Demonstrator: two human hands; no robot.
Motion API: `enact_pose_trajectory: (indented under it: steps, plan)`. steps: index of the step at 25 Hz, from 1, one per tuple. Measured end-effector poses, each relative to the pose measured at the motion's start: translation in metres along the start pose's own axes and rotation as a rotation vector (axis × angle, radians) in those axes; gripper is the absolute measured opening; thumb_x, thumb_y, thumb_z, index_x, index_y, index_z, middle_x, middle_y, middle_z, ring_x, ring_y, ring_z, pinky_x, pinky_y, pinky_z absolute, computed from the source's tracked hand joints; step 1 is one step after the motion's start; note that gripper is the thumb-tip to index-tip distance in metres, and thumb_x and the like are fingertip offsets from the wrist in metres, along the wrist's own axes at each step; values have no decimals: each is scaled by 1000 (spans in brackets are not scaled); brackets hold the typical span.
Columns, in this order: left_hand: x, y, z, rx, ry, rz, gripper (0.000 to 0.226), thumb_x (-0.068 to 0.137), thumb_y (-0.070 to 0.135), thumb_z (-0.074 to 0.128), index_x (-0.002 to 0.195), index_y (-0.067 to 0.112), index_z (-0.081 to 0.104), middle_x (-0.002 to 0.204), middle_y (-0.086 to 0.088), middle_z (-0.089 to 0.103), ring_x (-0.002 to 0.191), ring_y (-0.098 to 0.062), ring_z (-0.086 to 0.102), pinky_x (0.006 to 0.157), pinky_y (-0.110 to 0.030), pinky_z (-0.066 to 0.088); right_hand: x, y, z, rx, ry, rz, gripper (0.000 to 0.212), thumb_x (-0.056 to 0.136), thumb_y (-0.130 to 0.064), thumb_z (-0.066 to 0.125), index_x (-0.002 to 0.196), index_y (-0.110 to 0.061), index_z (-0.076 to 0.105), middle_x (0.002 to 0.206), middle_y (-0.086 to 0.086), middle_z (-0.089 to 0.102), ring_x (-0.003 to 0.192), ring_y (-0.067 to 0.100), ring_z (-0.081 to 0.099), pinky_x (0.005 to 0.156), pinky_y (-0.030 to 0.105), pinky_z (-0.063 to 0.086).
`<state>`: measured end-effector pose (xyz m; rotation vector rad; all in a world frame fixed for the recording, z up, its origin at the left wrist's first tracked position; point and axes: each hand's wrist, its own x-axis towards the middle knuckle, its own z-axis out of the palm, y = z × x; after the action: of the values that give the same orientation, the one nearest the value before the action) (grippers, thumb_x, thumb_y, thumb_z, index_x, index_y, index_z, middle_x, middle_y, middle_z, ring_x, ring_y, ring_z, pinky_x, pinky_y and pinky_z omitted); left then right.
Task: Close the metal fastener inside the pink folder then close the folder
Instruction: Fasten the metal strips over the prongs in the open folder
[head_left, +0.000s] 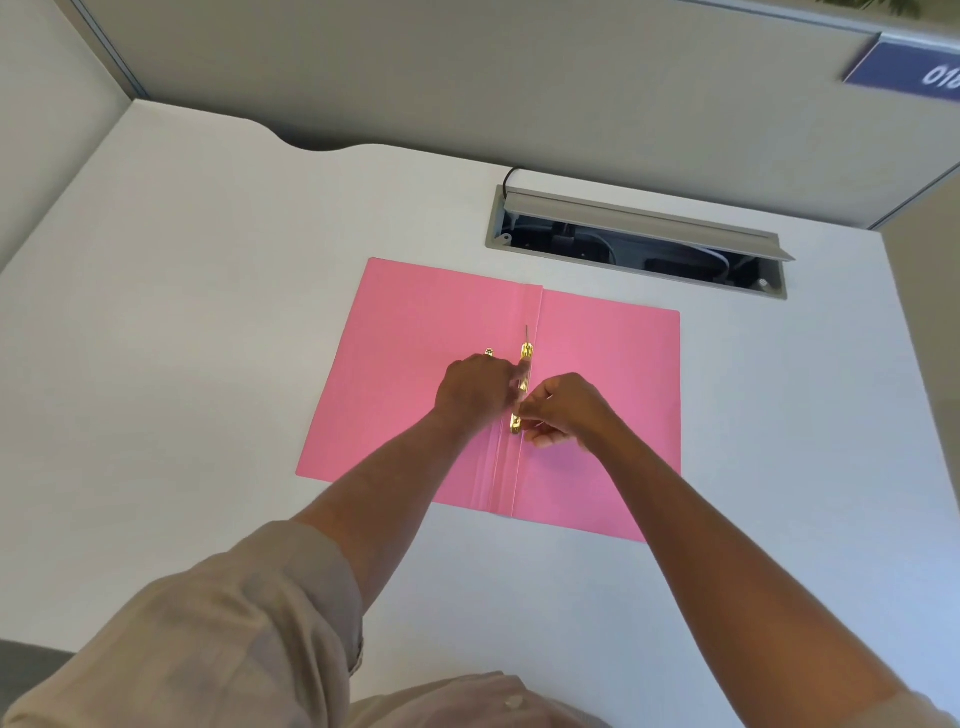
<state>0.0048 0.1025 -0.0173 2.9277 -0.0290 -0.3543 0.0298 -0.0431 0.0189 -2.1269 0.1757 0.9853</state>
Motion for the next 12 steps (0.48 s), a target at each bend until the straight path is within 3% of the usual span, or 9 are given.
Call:
enact_pose_trajectory:
  steps: [2, 5, 9, 12]
  plan:
    - [0, 1, -3, -15, -9, -14, 45, 95, 38, 48, 139, 41, 47, 101, -1, 70, 100, -26, 64, 70, -32, 44, -5, 10, 6, -60, 77, -64, 2, 80, -5, 74, 81, -5, 73, 70, 13, 76, 62, 24, 75, 64, 29, 63]
    - [0, 0, -7, -25, -18, -10, 46, 93, 42, 53, 139, 43, 48, 106, 2, 69, 104, -24, 62, 73, -32, 44, -10, 29, 15, -139, 208, -192, 15, 84, -3, 62, 79, -8, 76, 66, 9, 74, 63, 27, 73, 67, 30, 60]
    - [1, -3, -12, 3, -45, 17, 54, 88, 47, 60, 140, 42, 48, 110, -1, 68, 106, -25, 62, 77, -34, 46, -14, 40, 27, -184, 271, -296, 25, 81, -1, 58, 79, -14, 79, 59, -8, 64, 59, 18, 62, 64, 26, 53]
    - [-1, -1, -10, 12, -26, 16, 53, 87, 45, 62, 138, 41, 50, 107, -2, 69, 105, -26, 62, 78, -34, 43, -15, 41, 33, -180, 283, -315, 23, 81, -1, 59, 81, -12, 80, 64, -5, 66, 63, 17, 62, 67, 27, 54]
